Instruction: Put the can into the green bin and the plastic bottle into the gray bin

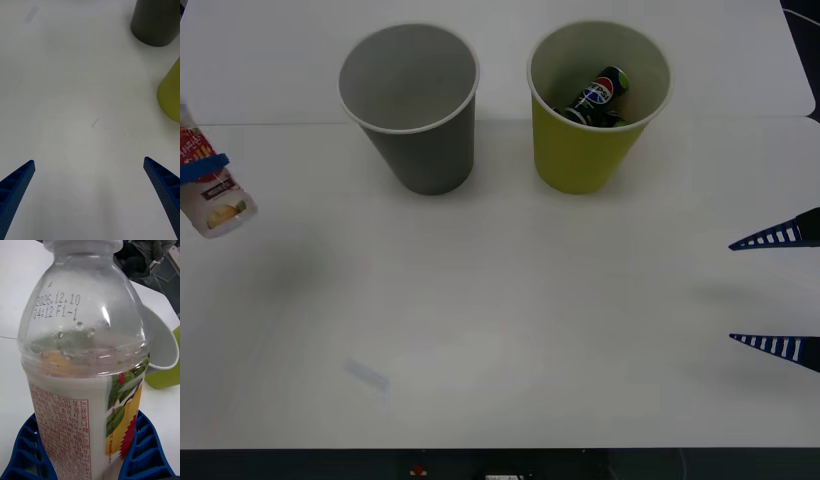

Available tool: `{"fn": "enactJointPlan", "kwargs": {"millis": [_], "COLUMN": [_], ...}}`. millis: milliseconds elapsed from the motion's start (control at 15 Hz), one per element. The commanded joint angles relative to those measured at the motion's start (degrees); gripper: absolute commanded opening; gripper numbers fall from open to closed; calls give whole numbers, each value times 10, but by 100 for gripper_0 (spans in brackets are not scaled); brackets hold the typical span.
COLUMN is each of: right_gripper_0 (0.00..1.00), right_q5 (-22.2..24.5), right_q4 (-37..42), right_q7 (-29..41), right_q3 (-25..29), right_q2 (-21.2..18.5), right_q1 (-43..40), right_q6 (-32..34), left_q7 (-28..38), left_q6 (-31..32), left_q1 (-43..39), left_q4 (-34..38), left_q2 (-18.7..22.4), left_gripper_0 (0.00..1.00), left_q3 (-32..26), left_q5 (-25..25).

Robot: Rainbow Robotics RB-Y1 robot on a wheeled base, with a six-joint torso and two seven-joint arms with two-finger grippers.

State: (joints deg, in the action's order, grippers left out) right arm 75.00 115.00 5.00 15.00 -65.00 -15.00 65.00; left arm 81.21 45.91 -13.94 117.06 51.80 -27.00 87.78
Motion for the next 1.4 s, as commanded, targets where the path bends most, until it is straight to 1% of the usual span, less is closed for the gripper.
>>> {"fn": "enactJointPlan", "kwargs": {"millis": [67, 133, 200, 267, 333, 467, 533, 667, 800, 1067, 1200, 1400], "right_gripper_0": [100, 100, 100, 100, 100, 100, 100, 100, 100, 100, 100, 100], "right_q5": [0, 0, 0, 0, 0, 0, 0, 0, 0, 0, 0, 0], "right_q4": [0, 0, 0, 0, 0, 0, 0, 0, 0, 0, 0, 0], "right_q7": [0, 0, 0, 0, 0, 0, 0, 0, 0, 0, 0, 0], "right_q3": [0, 0, 0, 0, 0, 0, 0, 0, 0, 0, 0, 0], "right_q2": [0, 0, 0, 0, 0, 0, 0, 0, 0, 0, 0, 0], "right_q1": [0, 0, 0, 0, 0, 0, 0, 0, 0, 0, 0, 0], "right_q6": [0, 0, 0, 0, 0, 0, 0, 0, 0, 0, 0, 0], "left_q7": [3, 18, 55, 57, 57, 57, 57, 57, 57, 56, 54, 49], "left_q6": [83, 112, 143, 161, 192, 241, 259, 296, 311, 311, 311, 311], "left_q1": [59, 90, 128, 161, 216, 306, 338, 417, 491, 601, 642, 680], "left_q4": [0, -3, -3, -4, -23, -75, -93, -130, -168, -235, -264, -269], "left_q2": [-1, 0, 0, 1, 0, 0, 0, 0, 0, -4, -21, -58], "left_gripper_0": [0, 0, 0, 0, 0, 0, 0, 0, 0, 0, 0, 0], "left_q3": [-11, -3, 11, 25, 48, 86, 98, 134, 175, 255, 284, 320], "left_q5": [54, 77, 102, 125, 150, 157, 160, 180, 197, 213, 230, 290]}}
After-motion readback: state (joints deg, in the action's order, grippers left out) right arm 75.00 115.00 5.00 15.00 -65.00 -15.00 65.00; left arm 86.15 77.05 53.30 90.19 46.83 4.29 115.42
